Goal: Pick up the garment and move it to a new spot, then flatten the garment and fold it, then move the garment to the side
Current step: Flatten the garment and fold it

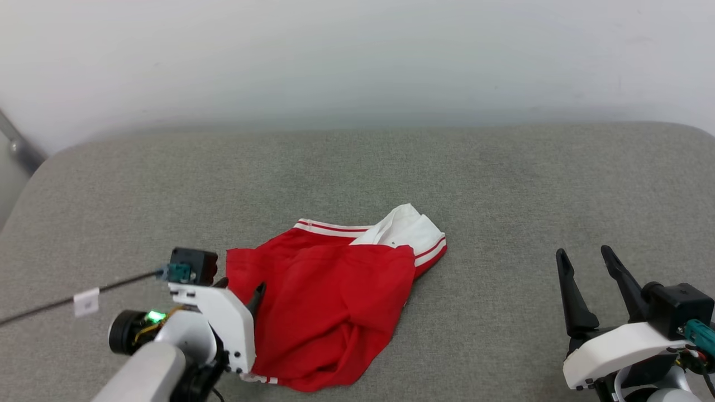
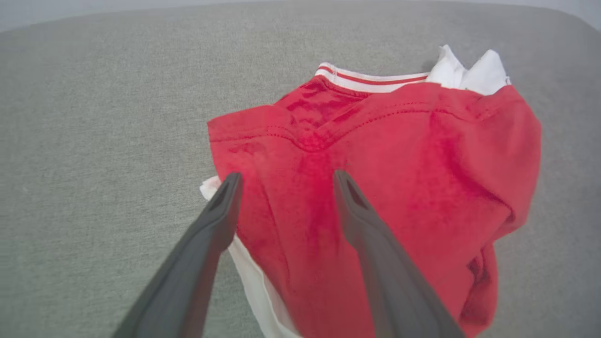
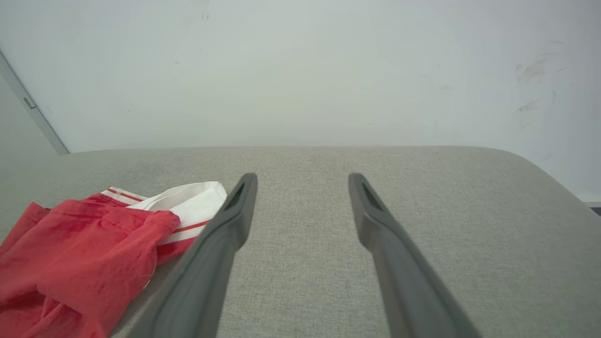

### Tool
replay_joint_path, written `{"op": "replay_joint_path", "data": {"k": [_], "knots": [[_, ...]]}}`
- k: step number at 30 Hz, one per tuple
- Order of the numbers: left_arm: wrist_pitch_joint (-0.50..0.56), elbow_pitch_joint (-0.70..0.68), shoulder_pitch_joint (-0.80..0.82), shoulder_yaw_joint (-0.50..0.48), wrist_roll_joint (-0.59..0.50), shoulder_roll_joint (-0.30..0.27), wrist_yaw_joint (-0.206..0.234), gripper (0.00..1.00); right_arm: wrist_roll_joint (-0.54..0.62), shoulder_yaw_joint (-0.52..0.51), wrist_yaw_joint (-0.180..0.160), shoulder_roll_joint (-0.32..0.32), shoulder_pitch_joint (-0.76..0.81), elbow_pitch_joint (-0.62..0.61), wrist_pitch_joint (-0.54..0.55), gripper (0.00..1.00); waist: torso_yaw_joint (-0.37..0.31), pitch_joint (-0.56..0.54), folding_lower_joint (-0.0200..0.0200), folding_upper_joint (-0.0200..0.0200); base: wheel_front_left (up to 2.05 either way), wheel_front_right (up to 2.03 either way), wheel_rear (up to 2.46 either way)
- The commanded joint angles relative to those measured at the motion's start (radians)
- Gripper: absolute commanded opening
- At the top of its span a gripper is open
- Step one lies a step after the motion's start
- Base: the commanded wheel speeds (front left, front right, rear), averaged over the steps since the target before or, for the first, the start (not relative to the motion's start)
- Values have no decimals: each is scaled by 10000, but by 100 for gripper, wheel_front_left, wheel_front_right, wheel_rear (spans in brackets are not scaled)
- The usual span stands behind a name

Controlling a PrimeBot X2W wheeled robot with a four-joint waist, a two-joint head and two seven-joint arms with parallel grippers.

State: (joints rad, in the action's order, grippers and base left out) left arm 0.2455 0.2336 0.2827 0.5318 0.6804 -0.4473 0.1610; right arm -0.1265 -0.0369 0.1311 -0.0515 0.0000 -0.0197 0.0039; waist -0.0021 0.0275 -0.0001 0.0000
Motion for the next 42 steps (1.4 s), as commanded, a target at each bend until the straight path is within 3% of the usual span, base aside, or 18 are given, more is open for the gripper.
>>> {"op": "replay_joint_path", "data": {"k": [1, 5, 10, 11, 12, 13, 19, 27, 36, 42], "knots": [[579, 259, 487, 153, 118, -145, -349, 100, -26, 42, -7, 17, -42, -68, 1, 100, -105, 120, 1, 0, 0, 0, 0], [1798, 996, 1243, 487, 273, -316, -884, 100, -57, 61, -7, 15, -152, -80, -4, 100, -290, 365, 1, 0, 0, 0, 0], [2586, 1709, 1884, 678, 447, -169, -1179, 100, -135, 108, -7, 17, -251, -27, -66, 100, -459, 592, 1, 0, 0, 0, 0], [2719, 1886, 1973, 710, 476, -121, -1240, 46, -142, 119, -7, 17, -251, 9, -81, 100, -499, 615, 1, 0, 0, 0, 0], [2789, 2014, 2089, 747, 471, -98, -1262, 6, -157, 123, -7, 15, -269, 43, -106, 100, -539, 634, 1, 0, 0, 0, 0], [2894, 2135, 2167, 773, 504, -62, -1271, 0, -181, 110, -7, 15, -288, 65, -127, 100, -568, 647, 1, 0, 0, 0, 0], [2306, 2315, 2475, 740, 176, -13, -1076, 0, -205, -56, -7, 17, -282, 115, -210, 100, -564, 617, 1, 0, 0, 0, 0], [1281, 791, 2814, 1343, -752, 283, -1165, 0, -63, -268, -7, 17, -131, 34, -122, 100, -273, 250, 1, 0, 0, 0, 0], [1545, -1484, 1735, 3496, -1246, 1265, -1949, 0, -44, -352, -7, 17, 64, -93, 6, 100, -177, 15, 1, 0, 0, 0, 0], [1699, -1339, 990, 4927, -1142, 1996, -2511, 0, -19, -334, -7, 15, -13, -191, 79, 100, -244, 133, 1, 0, 0, 0, 0]]}}
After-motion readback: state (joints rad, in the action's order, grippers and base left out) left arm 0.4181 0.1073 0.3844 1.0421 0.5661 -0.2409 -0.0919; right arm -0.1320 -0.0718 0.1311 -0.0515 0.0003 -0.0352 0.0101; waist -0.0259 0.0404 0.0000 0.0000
